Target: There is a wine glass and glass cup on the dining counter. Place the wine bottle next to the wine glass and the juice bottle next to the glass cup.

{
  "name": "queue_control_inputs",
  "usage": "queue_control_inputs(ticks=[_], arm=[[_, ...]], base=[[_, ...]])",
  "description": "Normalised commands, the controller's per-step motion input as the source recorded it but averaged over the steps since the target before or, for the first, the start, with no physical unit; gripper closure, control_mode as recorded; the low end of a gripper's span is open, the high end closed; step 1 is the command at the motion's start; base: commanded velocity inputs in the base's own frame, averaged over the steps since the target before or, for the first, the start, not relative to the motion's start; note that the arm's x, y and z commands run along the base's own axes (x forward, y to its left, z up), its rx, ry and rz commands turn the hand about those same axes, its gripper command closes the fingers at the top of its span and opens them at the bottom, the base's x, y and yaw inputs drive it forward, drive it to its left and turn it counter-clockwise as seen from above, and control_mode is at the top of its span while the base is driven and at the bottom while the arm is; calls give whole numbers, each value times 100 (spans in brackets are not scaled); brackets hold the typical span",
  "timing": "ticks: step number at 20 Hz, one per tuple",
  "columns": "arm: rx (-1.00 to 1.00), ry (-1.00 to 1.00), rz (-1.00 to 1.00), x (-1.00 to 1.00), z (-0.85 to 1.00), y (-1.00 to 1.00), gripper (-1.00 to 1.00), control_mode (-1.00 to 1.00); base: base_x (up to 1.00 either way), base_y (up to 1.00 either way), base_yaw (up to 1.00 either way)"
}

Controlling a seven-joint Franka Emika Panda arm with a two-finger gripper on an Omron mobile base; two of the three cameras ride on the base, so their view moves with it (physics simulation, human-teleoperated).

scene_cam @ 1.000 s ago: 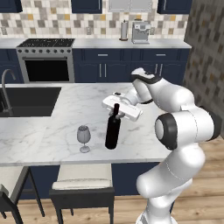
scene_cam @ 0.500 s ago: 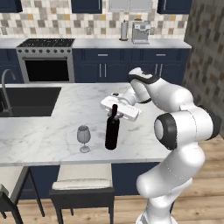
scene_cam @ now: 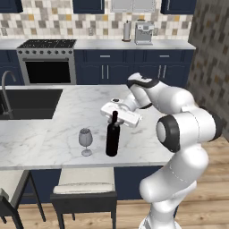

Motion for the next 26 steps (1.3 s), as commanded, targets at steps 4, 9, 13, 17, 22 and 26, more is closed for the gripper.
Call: queue_control_inputs(ticks=[4,9,13,17,22,26], arm=[[0,-2,0,0,-24,4,100,-100],[0,-6,0,2,-15,2,100,-100],[-2,-5,0,8,-2,0,100,-100],[-4,-4,0,11,0,0,100,-100],[-3,-1,0,13,-2,0,100,-100],[0,0,0,17,-7,1,100,-100]], base=[[0,0,0],[0,0,0],[0,0,0],[0,0,0],[0,0,0],[0,0,0]])
